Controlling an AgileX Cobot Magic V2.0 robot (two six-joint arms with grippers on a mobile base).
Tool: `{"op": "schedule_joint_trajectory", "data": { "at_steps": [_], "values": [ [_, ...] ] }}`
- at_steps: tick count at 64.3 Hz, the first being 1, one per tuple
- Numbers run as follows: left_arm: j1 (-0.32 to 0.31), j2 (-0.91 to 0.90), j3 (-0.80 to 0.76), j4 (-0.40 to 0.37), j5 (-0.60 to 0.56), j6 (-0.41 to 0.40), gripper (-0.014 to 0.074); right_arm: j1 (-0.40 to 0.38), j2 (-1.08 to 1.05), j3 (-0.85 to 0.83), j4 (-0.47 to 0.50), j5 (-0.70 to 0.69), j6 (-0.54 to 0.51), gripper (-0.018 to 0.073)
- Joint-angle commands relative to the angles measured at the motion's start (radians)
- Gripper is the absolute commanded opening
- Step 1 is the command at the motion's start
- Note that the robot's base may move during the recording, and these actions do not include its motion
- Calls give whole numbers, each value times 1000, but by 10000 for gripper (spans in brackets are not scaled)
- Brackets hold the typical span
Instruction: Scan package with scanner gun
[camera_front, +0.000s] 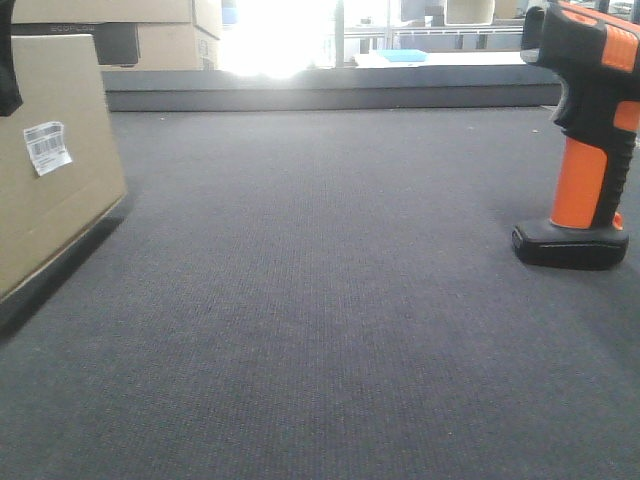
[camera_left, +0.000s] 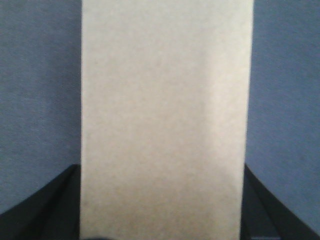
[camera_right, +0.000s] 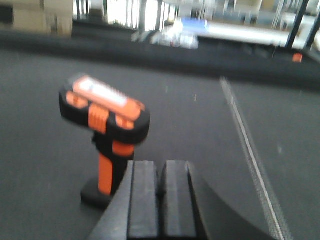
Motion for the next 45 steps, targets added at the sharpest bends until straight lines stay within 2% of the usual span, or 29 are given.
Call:
{"op": "schedule_joint_trajectory", "data": {
  "at_steps": [1,17,37,45],
  "values": [
    [-3,-19,-9,-31,1,16,88,4,71,-38,-12,22,-7,-153],
    [-3,-19,-9,-46,-6,16,88,4,233,-57,-8,31,-7,-153],
    [-3,-19,-9,-65,-75,16,88,4,293,-57,204,29,-7,-153],
    [-3,-19,-9,-111,-100,16,88,4,293,-49,206,33,-7,-153]
  ]
}}
